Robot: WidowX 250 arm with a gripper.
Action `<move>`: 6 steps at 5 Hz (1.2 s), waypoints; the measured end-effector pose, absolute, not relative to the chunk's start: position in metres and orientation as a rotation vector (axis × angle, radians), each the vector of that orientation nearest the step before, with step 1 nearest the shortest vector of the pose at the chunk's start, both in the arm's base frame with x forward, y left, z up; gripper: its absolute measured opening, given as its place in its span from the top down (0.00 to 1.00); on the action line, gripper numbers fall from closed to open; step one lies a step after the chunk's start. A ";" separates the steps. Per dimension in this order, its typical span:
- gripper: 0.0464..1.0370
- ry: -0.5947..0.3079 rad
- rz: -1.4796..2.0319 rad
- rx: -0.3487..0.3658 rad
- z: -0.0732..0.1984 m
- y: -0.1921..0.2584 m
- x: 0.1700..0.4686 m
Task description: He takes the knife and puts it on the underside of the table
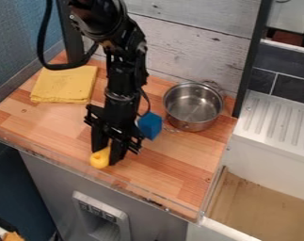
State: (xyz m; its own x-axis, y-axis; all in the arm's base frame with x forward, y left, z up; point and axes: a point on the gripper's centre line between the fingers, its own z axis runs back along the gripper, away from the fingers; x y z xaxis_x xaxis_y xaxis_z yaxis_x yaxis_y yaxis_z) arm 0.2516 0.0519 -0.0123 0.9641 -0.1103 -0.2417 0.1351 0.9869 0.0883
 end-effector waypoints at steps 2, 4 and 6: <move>0.59 0.183 -0.286 0.103 -0.006 0.023 0.242; 0.59 0.147 -0.315 0.106 0.001 0.021 0.245; 0.59 0.121 -0.382 0.105 0.001 0.000 0.249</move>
State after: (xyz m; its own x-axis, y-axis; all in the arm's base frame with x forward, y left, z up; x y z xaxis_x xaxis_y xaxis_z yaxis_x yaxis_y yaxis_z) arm 0.2489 0.0002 0.0011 0.9210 -0.3649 -0.1368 0.3773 0.9227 0.0789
